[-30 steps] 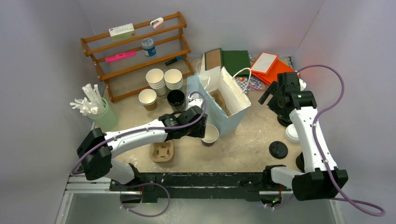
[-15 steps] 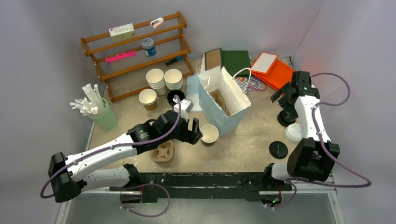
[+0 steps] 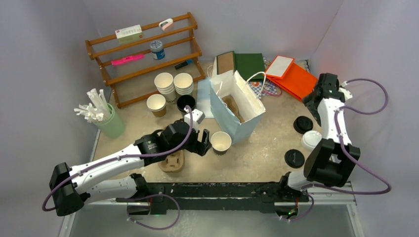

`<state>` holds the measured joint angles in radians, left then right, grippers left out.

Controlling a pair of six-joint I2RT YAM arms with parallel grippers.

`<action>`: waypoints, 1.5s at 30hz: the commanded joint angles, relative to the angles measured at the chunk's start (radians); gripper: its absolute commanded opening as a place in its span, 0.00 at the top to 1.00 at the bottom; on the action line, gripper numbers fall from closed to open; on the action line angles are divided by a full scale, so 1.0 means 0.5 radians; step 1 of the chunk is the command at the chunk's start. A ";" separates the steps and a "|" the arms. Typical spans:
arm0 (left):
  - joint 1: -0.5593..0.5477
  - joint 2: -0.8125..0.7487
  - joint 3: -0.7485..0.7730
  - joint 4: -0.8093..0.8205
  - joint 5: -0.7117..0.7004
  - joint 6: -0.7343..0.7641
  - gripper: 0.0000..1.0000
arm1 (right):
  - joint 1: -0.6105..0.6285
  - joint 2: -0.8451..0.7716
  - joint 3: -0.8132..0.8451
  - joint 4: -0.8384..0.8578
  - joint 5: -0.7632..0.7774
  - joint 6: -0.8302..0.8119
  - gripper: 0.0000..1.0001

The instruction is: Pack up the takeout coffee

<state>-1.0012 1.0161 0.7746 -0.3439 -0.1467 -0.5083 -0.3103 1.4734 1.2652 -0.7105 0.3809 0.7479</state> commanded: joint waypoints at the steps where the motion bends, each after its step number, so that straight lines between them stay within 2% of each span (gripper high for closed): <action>1: -0.001 -0.006 0.173 -0.007 -0.037 0.110 0.20 | -0.118 -0.054 -0.158 -0.044 0.224 0.156 0.01; 7: -0.001 0.044 0.301 -0.179 0.040 0.151 0.19 | -0.281 -0.015 -0.293 -0.007 0.096 0.177 0.01; 13: -0.001 0.068 0.340 -0.195 0.061 0.166 0.19 | -0.333 0.063 -0.365 0.087 -0.032 0.082 0.01; 32: -0.001 0.275 0.481 -0.209 0.009 0.210 0.19 | -0.335 0.303 -0.285 0.052 0.131 -0.087 0.01; 45: -0.001 0.367 0.509 -0.170 0.017 0.203 0.19 | -0.334 0.260 -0.243 0.025 0.123 -0.109 0.03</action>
<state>-1.0012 1.1954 0.9802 -0.4576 -0.1341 -0.4240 -0.4679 1.6295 1.0977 -0.6685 0.4221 0.7109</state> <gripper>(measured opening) 0.810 0.970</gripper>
